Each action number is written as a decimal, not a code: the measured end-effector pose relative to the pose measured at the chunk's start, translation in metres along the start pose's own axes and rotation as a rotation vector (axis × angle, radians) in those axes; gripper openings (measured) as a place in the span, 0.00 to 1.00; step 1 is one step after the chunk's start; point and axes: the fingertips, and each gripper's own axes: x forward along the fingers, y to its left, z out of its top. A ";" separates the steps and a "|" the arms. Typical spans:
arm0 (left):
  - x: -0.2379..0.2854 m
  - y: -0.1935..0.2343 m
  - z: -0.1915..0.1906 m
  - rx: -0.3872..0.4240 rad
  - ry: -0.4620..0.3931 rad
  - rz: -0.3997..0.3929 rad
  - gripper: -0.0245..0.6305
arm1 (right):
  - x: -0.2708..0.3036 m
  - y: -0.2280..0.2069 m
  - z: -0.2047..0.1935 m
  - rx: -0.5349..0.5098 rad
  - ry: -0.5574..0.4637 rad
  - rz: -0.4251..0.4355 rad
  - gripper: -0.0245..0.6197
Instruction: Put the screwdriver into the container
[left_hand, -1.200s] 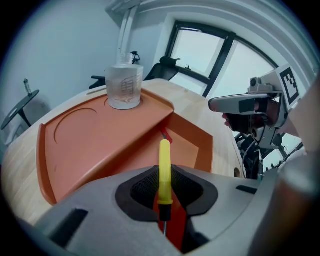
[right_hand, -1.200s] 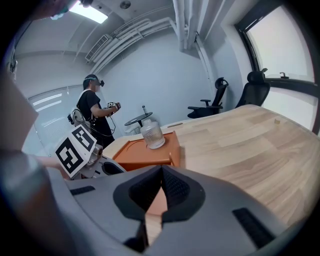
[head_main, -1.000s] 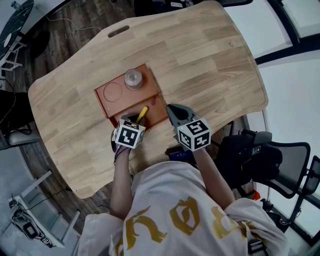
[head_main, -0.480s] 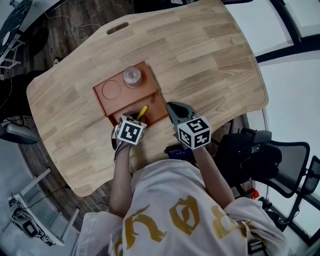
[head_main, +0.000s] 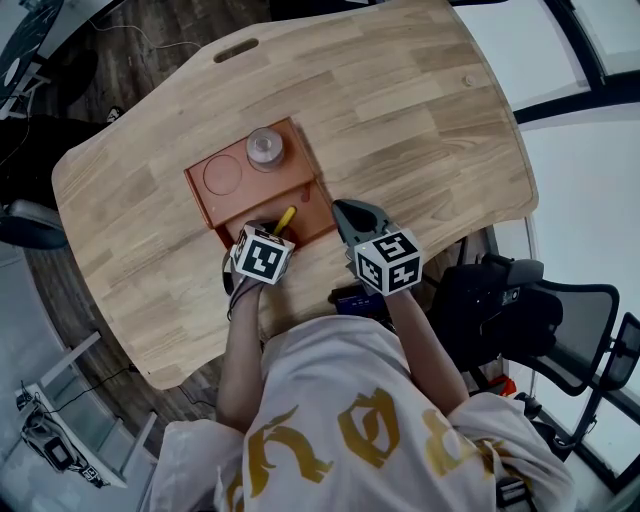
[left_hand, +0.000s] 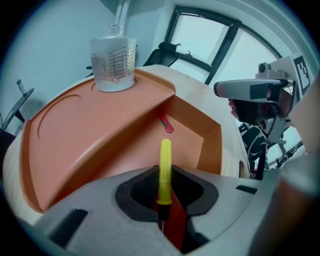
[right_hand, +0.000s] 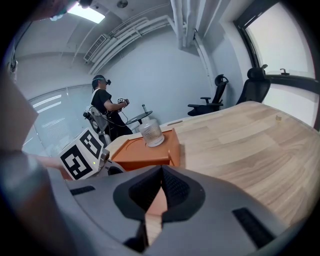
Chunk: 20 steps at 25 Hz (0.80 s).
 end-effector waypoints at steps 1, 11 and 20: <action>0.000 0.000 -0.001 0.002 0.001 0.001 0.15 | 0.000 0.000 0.000 0.001 0.000 0.000 0.05; -0.002 -0.001 0.001 -0.007 -0.015 0.001 0.15 | -0.001 0.001 0.002 -0.002 -0.002 0.009 0.05; -0.010 0.002 0.007 -0.018 -0.052 0.020 0.17 | -0.002 0.003 0.002 -0.009 -0.004 0.017 0.05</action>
